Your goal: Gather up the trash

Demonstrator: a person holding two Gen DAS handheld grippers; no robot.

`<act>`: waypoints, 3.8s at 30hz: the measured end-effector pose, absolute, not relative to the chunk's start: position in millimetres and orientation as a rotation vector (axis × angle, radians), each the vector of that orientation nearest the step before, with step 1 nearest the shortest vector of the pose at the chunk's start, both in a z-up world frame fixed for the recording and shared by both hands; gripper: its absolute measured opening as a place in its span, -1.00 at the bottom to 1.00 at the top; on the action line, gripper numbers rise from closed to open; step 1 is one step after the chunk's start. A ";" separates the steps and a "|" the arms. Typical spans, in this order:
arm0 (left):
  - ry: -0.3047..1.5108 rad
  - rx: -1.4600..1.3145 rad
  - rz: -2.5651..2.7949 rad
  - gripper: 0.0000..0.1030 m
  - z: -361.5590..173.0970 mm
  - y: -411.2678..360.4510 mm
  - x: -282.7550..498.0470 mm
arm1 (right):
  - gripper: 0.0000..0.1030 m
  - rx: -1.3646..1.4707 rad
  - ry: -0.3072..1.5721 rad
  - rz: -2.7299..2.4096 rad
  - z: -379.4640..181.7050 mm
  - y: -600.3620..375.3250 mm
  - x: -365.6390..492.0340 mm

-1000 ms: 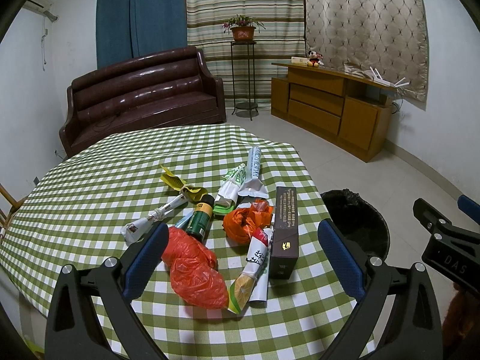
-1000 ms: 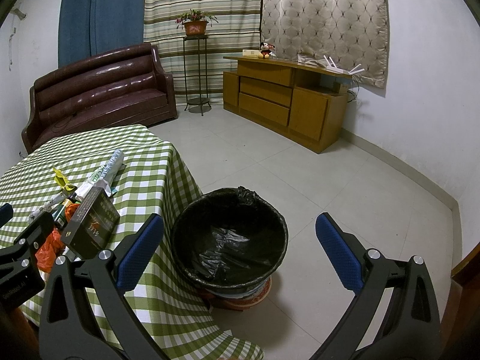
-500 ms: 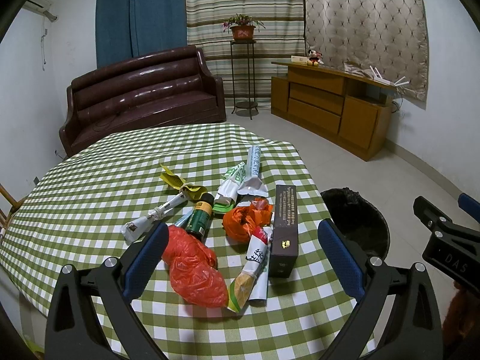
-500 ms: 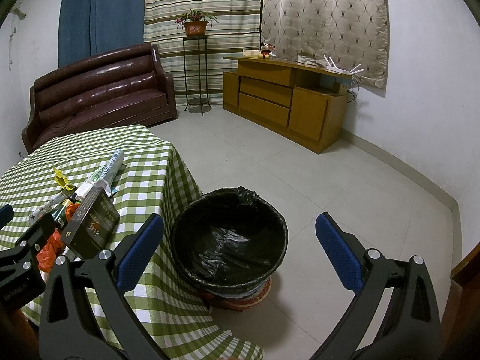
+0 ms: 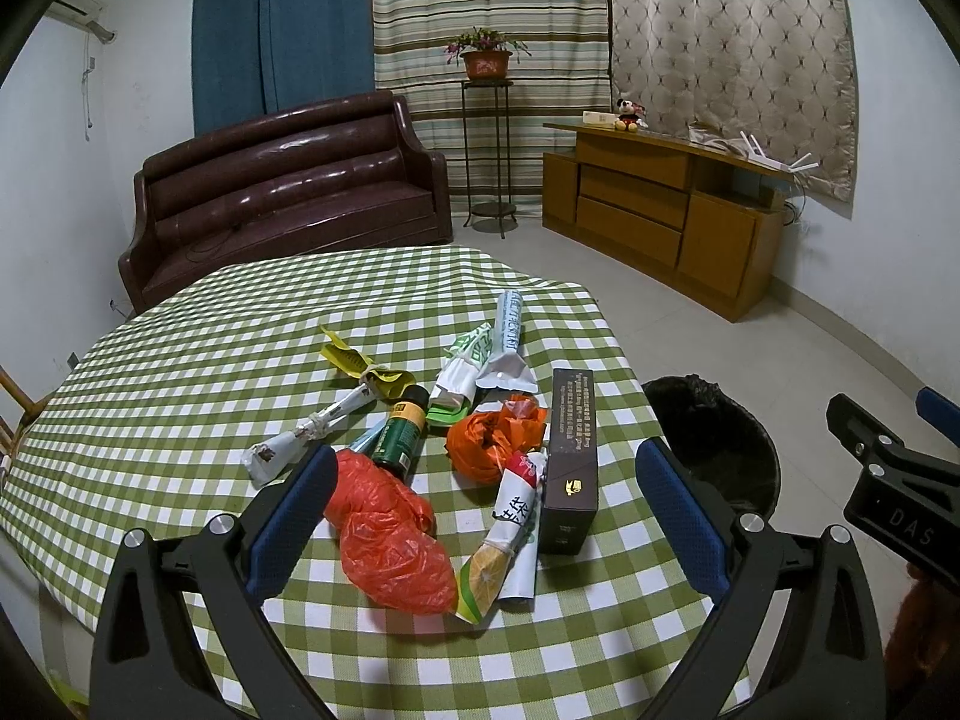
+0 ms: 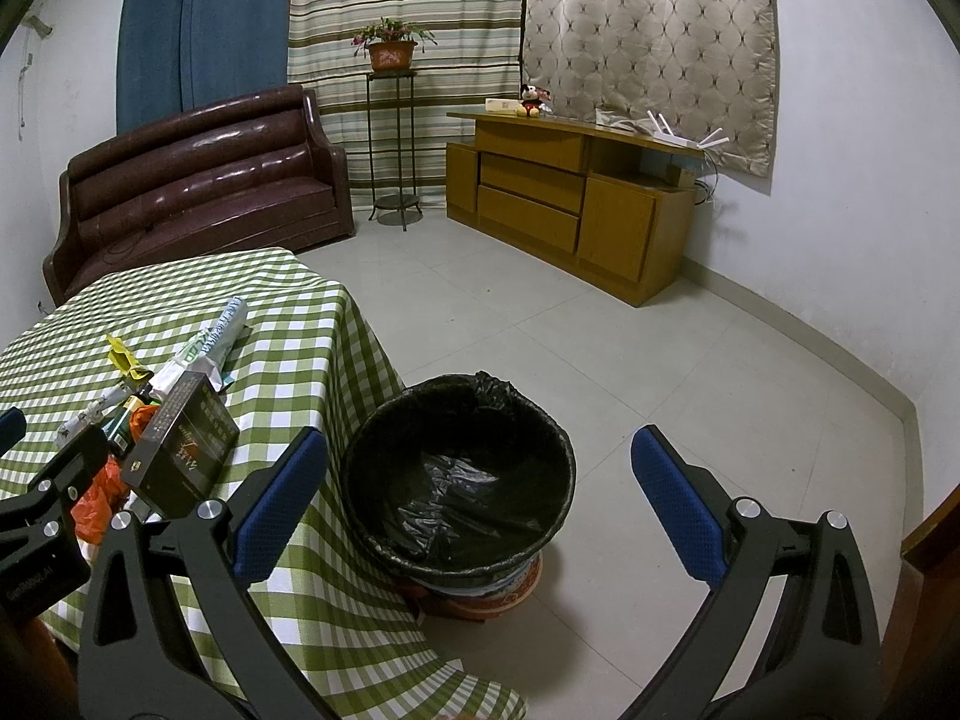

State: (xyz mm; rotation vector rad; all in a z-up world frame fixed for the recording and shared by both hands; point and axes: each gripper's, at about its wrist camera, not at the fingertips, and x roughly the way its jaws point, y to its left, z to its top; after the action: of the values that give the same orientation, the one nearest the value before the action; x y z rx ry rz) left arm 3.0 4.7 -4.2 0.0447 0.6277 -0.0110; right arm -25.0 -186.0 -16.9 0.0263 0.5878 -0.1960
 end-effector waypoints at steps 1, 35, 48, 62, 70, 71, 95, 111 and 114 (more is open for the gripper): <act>0.628 0.045 -0.012 0.88 -3.9 4.3 2.9 | 0.92 0.026 0.587 -0.196 -16.9 -186.0 -25.0; 0.658 0.052 0.016 0.88 -35.0 45.8 -0.7 | 0.92 0.024 0.595 -0.189 -18.8 -181.9 -24.4; 0.723 0.039 0.069 0.87 -39.4 96.1 -11.3 | 0.59 0.001 0.648 -0.103 -34.9 -138.2 -10.2; 0.779 0.036 -0.002 0.84 -43.3 70.0 9.5 | 0.59 0.002 0.656 -0.099 -34.7 -133.7 -6.5; 0.854 0.007 -0.090 -0.07 -52.8 69.0 12.2 | 0.59 0.003 0.665 -0.092 -39.8 -133.4 -6.2; 0.851 0.014 -0.094 -0.19 -52.4 69.1 11.0 | 0.59 0.001 0.665 -0.093 -40.1 -133.1 -6.3; 0.755 0.038 -0.016 -0.53 -23.6 113.3 -2.4 | 0.41 -0.016 0.654 0.028 -24.3 -74.5 -0.6; 0.767 0.013 0.017 -0.53 -34.1 143.4 9.7 | -0.11 -0.067 0.733 0.041 -40.6 -39.0 22.6; 0.767 0.007 0.012 -0.53 -35.8 144.9 11.0 | -0.37 -0.061 0.782 0.043 -47.1 -40.7 26.3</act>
State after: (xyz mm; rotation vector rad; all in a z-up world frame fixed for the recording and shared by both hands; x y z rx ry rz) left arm 11.0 144.9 -35.8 0.0074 0.7673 0.0122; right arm 26.3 -40.7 -47.1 -0.0615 0.7821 0.0432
